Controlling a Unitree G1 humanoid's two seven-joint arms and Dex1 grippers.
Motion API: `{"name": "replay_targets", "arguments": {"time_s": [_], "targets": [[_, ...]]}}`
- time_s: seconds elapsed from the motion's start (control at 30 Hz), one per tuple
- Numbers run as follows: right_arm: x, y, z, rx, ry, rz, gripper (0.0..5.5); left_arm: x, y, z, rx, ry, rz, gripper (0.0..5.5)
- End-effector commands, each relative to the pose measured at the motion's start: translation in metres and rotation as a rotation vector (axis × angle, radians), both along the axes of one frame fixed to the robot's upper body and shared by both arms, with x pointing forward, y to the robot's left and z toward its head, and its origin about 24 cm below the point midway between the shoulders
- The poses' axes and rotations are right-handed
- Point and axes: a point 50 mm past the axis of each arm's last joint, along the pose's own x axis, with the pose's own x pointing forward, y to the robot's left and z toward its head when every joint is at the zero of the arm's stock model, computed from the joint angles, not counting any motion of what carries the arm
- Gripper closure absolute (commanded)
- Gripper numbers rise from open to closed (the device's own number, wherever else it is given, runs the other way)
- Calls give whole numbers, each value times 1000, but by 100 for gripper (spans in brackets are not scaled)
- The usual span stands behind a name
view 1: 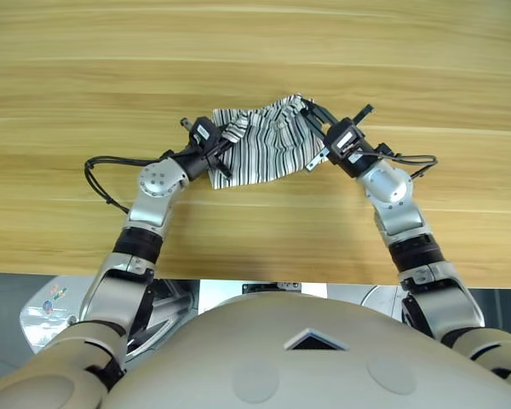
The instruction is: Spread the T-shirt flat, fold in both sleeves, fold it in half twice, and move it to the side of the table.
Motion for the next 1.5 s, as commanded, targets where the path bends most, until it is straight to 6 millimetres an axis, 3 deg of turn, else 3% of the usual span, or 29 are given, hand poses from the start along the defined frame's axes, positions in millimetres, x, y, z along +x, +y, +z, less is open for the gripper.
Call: {"name": "replay_targets", "arguments": {"time_s": [0.03, 0.2, 0.33, 0.47, 0.6, 0.73, 0.9, 1.17, 1.33, 1.5], "targets": [[19, 2, -1, 0, 0, -90, 550, 8, 13, -2, -41, 36, 88, 450], [40, -10, -7, 2, 36, -259, 458, -2, 29, 8, -157, 6, 147, 376], [55, -8, -16, -30, 73, -390, 385, -8, 39, 16, -289, -6, 217, 309], [62, -3, -19, -16, 67, -496, 305, -11, 49, 5, -338, 48, 319, 236], [38, 6, -6, 80, -52, -409, 302, -29, 71, 0, -566, 48, 507, 178], [7, 30, 3, 82, -79, -254, 302, -38, 68, 6, -768, -27, 517, 113], [18, 45, -18, -7, 55, -269, 302, -32, 70, 11, -814, -46, 540, 14], [57, 61, -10, -9, 83, -314, 302, -30, 64, 8, -786, -30, 542, 14], [34, 123, -38, -150, 196, -71, 302, -22, 56, 9, -791, -28, 530, 14], [25, 130, -59, -216, 289, -75, 302, -19, 51, 7, -800, -18, 526, 14]]}}
